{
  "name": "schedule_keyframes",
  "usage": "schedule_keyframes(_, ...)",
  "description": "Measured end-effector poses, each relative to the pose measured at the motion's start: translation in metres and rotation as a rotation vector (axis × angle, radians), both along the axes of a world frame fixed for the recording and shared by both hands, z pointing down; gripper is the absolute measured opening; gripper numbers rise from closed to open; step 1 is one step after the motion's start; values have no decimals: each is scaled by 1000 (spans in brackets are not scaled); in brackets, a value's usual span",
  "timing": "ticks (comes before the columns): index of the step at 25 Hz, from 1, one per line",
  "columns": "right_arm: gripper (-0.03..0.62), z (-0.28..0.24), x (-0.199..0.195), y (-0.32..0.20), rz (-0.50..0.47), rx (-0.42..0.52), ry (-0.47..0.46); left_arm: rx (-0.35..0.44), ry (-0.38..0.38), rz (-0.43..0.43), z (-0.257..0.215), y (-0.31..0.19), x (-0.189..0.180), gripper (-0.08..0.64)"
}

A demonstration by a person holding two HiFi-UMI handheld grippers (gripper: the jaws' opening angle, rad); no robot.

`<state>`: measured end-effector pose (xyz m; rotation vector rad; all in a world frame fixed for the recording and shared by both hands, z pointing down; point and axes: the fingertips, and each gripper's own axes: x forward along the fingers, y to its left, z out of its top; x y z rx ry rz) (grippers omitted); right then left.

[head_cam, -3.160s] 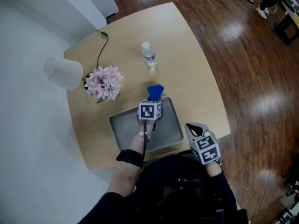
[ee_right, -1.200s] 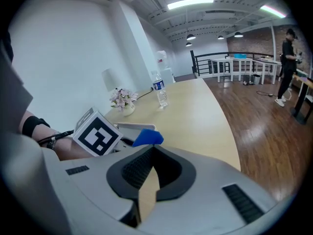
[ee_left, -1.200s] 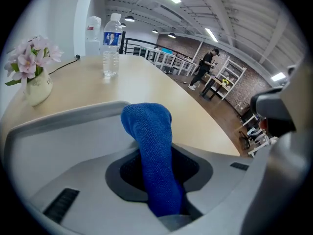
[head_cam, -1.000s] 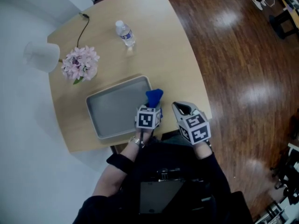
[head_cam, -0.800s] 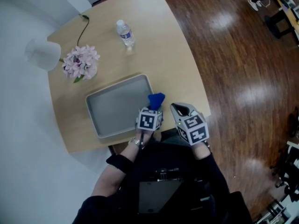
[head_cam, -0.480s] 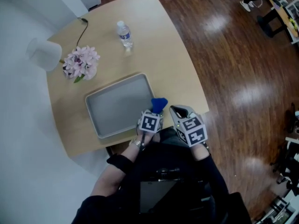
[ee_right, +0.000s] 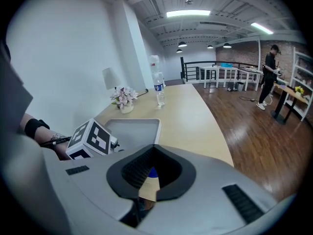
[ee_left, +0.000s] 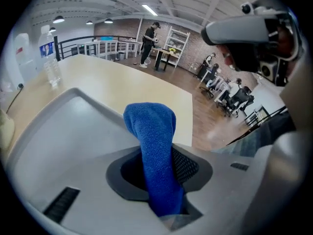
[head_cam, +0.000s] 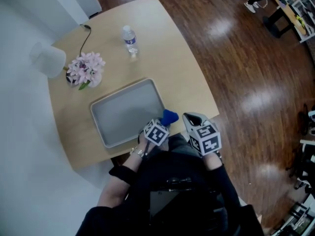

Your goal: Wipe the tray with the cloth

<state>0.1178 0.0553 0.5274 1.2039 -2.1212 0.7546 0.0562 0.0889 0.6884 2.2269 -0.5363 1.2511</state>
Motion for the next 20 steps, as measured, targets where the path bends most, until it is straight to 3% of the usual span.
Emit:
schedule_keyframes(5, 5, 0, -10, 5, -12, -3, -6, 7, 12, -17, 1, 9, -15, 130)
schedule_keyframes(15, 5, 1, -41, 5, -79, -15, -11, 30, 43, -140, -4, 21, -79, 131)
schedule_keyframes(20, 5, 2, -57, 5, -120, -19, -5, 14, 78, -143, -5, 26, -90, 132)
